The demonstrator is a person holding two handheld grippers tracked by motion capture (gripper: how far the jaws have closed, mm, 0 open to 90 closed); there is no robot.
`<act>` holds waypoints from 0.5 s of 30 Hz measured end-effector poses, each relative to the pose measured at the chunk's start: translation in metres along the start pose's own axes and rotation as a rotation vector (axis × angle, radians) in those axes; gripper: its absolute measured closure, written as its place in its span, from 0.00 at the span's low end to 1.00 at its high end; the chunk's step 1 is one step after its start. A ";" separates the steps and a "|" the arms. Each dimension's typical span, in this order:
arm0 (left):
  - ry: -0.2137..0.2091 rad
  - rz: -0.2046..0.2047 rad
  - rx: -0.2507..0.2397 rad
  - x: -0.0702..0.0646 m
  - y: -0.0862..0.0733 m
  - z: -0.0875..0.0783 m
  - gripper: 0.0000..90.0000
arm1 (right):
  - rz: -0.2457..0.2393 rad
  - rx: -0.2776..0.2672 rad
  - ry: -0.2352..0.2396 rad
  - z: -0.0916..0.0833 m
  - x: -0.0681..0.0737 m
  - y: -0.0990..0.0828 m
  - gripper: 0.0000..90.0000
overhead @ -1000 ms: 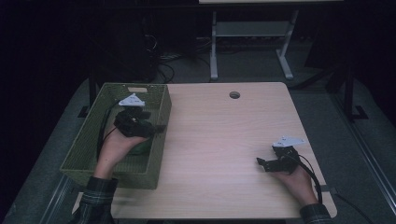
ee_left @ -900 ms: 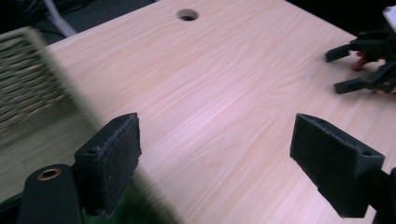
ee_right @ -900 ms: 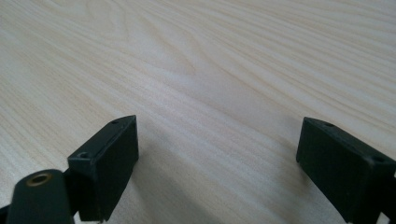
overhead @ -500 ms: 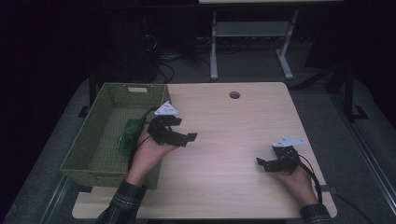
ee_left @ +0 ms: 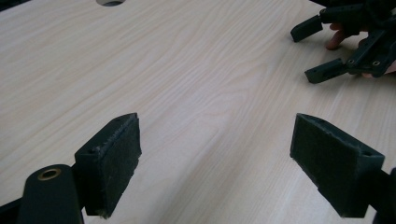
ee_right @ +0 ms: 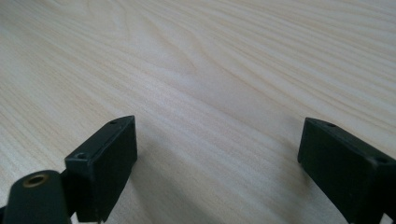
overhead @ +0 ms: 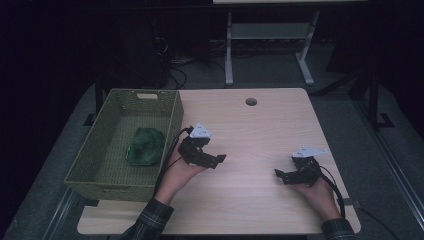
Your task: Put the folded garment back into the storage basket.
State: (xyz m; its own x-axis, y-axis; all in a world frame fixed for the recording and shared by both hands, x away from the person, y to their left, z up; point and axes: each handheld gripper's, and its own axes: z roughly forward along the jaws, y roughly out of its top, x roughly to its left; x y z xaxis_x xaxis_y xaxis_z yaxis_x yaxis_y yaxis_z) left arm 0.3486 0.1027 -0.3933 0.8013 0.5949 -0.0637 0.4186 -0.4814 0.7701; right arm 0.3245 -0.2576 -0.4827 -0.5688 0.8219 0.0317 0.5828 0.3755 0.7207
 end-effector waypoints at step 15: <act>0.046 -0.002 0.079 0.006 -0.037 0.048 0.16 | 0.000 0.001 0.000 0.000 0.000 0.000 0.13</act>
State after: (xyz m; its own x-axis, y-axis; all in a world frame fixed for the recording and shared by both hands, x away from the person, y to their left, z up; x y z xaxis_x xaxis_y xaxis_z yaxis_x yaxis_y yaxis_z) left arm 0.3586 0.0926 -0.4526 0.7804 0.6243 -0.0347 0.4542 -0.5279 0.7176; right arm 0.3245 -0.2576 -0.4827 -0.5689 0.8218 0.0314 0.5830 0.3761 0.7202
